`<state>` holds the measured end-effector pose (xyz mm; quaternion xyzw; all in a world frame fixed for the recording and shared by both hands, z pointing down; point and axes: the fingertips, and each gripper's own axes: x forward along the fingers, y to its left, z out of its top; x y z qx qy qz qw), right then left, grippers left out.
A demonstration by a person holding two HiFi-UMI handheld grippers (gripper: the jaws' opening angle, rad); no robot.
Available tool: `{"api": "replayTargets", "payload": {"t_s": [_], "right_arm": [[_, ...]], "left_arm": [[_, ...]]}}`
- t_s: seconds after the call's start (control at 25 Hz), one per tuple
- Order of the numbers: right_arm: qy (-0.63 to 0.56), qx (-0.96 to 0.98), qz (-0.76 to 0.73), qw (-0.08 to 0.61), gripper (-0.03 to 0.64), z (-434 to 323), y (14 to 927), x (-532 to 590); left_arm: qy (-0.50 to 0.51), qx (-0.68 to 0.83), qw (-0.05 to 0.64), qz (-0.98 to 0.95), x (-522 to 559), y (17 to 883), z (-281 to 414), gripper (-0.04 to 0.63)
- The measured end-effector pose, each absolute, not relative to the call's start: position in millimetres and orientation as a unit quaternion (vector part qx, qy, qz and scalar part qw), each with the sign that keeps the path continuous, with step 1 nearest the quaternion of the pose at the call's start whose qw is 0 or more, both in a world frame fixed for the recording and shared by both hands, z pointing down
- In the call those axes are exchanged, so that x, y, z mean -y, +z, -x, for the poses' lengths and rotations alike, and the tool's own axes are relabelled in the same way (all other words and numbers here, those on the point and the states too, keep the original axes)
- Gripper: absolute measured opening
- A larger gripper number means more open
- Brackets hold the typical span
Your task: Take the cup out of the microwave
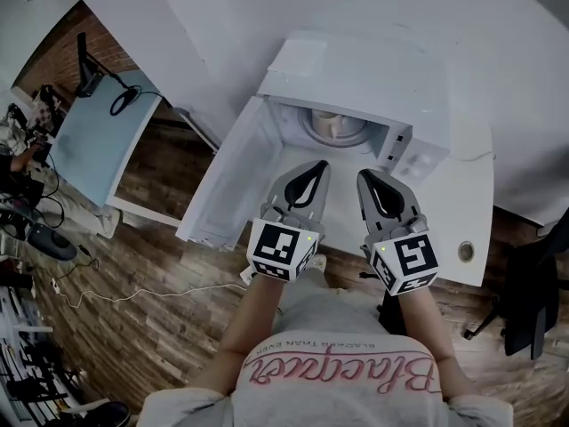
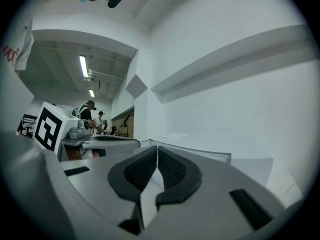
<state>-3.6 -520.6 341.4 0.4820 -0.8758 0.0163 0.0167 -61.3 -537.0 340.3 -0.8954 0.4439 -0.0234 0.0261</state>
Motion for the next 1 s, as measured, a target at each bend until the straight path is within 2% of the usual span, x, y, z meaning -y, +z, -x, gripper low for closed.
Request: {"api": "replayTargets", "payload": {"t_s": [0.4,0.8,1.0], "right_arm": [[0.031,0.866,-0.498,0.040,0.017,20.3,362.8,564.5],[0.029,0.853,-0.518,0.047,0.152,30.3,386.9,603.9],[0.042,0.847,-0.526,0.059,0.152,35.2,408.4,625.1]], "left_arm": [[-0.019,-0.421,0.008,0.907,580.6,360.9,74.9,0.007],[-0.019,-0.409,-0.006,0.912,612.4,382.8,85.2,0.007],[-0.019,-0.406,-0.014,0.914,626.7,394.7,90.9,0.007]]}}
